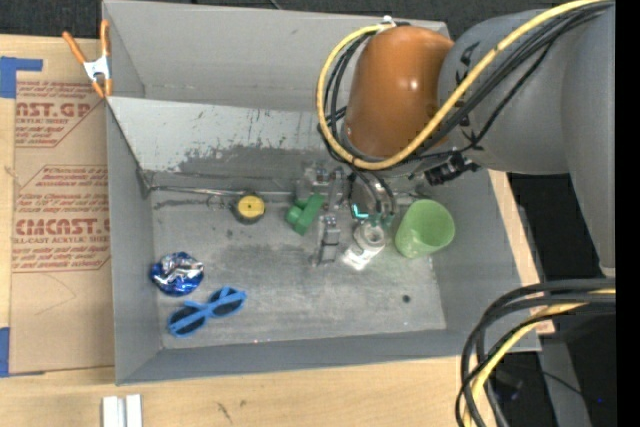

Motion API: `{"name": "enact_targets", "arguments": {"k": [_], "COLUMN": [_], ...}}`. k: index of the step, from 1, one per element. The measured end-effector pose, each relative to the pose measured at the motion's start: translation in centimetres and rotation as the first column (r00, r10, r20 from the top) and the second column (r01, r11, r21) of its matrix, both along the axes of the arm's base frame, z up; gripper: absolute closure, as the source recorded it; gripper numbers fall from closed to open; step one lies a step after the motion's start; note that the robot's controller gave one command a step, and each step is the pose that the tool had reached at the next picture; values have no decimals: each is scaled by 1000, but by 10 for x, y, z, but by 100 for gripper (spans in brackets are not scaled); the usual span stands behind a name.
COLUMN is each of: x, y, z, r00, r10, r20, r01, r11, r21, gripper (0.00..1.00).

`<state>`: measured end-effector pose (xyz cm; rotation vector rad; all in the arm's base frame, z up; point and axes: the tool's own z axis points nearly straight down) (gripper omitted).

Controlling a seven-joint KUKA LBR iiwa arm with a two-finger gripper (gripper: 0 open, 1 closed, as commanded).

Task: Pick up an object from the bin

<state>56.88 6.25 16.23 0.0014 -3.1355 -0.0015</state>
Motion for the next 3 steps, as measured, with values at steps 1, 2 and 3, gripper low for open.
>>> {"name": "enact_targets", "arguments": {"k": [1, 2, 3], "x": [-36, -60, -56], "y": [71, 144, 140], "z": [-12, -97, -93], "r00": [999, 996, 997], "r10": [32, 86, 79], "r20": [3, -1, 6], "r01": [-32, -86, -79], "r11": [999, 996, 997], "r21": [3, 1, 0], "gripper": [0, 0, 100]}}
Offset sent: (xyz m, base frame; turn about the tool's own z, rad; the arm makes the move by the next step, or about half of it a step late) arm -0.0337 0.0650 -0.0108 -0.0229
